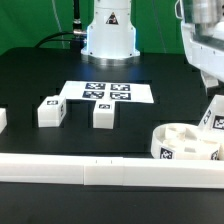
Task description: Assemble stool
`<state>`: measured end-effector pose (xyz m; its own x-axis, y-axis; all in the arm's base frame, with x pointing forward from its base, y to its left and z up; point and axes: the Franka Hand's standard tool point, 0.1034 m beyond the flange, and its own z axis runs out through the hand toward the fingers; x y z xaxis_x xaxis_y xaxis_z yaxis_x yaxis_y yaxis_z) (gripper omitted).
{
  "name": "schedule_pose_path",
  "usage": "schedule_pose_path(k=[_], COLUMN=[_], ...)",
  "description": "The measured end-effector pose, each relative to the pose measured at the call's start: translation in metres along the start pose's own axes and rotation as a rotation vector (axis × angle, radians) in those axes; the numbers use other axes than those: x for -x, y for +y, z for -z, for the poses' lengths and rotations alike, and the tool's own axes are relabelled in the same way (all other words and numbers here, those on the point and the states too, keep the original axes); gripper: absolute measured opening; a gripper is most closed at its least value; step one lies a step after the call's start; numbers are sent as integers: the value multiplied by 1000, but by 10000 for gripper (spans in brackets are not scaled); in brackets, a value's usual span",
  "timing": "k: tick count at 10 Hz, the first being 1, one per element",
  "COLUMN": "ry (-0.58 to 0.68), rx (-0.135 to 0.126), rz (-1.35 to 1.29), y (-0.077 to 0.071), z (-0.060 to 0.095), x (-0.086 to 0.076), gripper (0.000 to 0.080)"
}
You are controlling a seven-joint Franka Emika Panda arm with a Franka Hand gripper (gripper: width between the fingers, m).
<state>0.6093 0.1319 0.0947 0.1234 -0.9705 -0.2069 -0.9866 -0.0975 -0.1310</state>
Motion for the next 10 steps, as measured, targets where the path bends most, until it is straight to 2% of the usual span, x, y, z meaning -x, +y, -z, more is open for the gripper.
schedule_pose_path(k=[1, 4, 8, 9, 10], ry=[-2, 0, 30, 27, 39], rx=[-7, -1, 29, 28, 8], rz=[27, 249, 791, 874, 882], y=[1, 2, 3, 3, 2], z=[4, 1, 0, 0, 1], x=[2, 0, 13, 17, 17], gripper=[640, 649, 649, 649, 649])
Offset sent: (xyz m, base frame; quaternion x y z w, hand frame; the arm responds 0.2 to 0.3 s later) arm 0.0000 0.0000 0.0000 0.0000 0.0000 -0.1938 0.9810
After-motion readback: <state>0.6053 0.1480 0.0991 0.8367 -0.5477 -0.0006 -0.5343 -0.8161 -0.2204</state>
